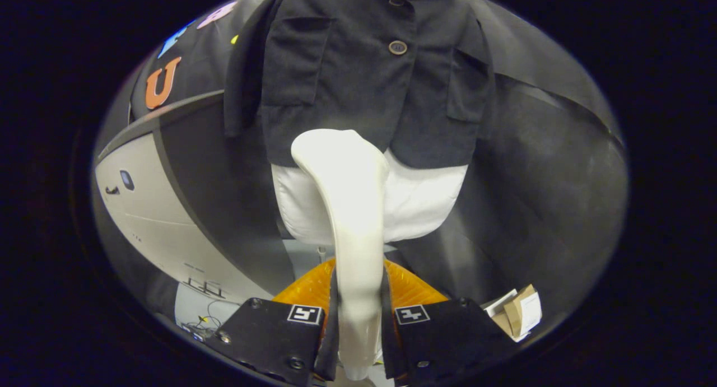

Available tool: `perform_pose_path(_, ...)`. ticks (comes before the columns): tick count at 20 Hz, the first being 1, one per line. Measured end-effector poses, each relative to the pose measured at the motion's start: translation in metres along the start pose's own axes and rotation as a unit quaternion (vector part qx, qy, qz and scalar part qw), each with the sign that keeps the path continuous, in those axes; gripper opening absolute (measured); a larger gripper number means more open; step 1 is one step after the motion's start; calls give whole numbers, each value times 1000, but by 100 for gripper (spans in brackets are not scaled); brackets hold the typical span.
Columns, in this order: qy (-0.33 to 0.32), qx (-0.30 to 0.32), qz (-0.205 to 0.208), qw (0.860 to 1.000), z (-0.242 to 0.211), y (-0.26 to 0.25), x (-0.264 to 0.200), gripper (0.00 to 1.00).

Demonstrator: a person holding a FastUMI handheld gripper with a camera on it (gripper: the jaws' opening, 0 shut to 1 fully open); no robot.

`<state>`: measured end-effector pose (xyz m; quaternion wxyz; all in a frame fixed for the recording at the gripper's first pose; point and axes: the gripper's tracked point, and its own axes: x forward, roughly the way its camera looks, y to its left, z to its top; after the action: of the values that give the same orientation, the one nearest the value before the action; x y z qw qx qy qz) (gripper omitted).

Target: Iron the clothes twice with a garment steamer, once on the left side and once on the right side.

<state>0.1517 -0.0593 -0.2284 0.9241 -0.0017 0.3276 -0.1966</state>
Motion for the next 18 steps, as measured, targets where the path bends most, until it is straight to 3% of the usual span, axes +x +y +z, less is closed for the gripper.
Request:
perform_pose_path(4,-70,35,-2,997,54,-21,-43,34)
perform_pose_path(9,-152,103,-26,983,140,-80,-110,34)
perform_pose_path(15,-238,128,15,963,238,-133,-159,34)
perform_pose_path(18,-299,106,26,948,289,-154,-173,34)
